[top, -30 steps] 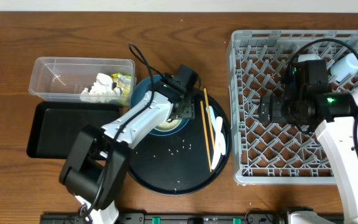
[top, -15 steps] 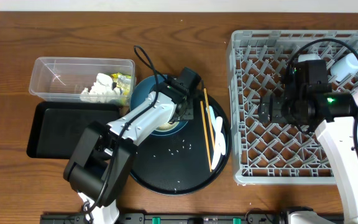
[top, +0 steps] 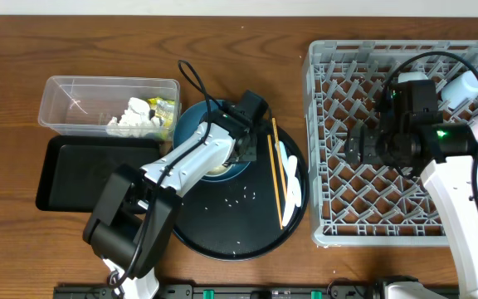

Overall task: Sort waste into correct bins and load items into the dishwasher rack
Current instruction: 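Reach left gripper to the pale green bowl inside the teal bowl and grasp it, then carry the green bowl left and tip its rice onto the black tray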

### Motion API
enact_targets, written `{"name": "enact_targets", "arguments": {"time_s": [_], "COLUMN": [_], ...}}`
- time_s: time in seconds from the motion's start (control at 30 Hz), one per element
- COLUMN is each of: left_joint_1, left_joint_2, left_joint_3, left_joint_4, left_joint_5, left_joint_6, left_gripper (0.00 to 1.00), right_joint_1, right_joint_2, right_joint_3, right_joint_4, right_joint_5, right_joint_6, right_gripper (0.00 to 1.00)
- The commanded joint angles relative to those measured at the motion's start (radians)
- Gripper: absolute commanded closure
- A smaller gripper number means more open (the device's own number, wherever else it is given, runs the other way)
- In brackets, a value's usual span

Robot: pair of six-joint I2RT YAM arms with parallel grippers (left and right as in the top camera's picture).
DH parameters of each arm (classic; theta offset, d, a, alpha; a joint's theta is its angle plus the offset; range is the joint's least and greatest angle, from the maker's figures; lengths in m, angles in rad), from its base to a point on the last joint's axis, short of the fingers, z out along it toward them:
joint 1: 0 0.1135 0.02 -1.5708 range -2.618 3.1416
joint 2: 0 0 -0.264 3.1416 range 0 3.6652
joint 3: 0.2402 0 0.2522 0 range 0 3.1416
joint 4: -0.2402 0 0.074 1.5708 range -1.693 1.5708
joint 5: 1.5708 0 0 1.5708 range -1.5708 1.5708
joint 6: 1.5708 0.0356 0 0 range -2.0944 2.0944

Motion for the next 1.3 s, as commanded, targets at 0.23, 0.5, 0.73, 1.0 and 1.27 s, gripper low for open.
{"name": "enact_targets", "arguments": {"time_s": [0.23, 0.5, 0.73, 1.0, 1.27], "left_joint_1": [0.001, 0.013, 0.110, 0.324, 0.585], "left_joint_2": [-0.148, -0.327, -0.428, -0.489, -0.494], "left_joint_3": [-0.002, -0.002, -0.002, -0.003, -0.010], "left_joint_4": [-0.076, -0.132, -0.255, -0.295, -0.344], "left_joint_5": [-0.020, -0.020, -0.019, 0.245, 0.552], "left_joint_6": [0.025, 0.043, 0.015, 0.130, 0.328], "left_gripper": [0.94, 0.94, 0.94, 0.94, 0.94], "right_joint_1": [-0.051, -0.070, -0.092, -0.099, -0.100], "right_joint_2": [-0.006, -0.006, -0.006, -0.006, -0.006], "right_joint_3": [0.001, 0.001, 0.001, 0.001, 0.001], "right_joint_4": [-0.003, -0.009, -0.013, -0.017, -0.023], "right_joint_5": [-0.003, 0.000, 0.004, 0.003, 0.004], "right_joint_6": [0.010, 0.010, -0.009, -0.008, -0.008], "right_gripper": [0.01, 0.01, 0.01, 0.01, 0.01]}}
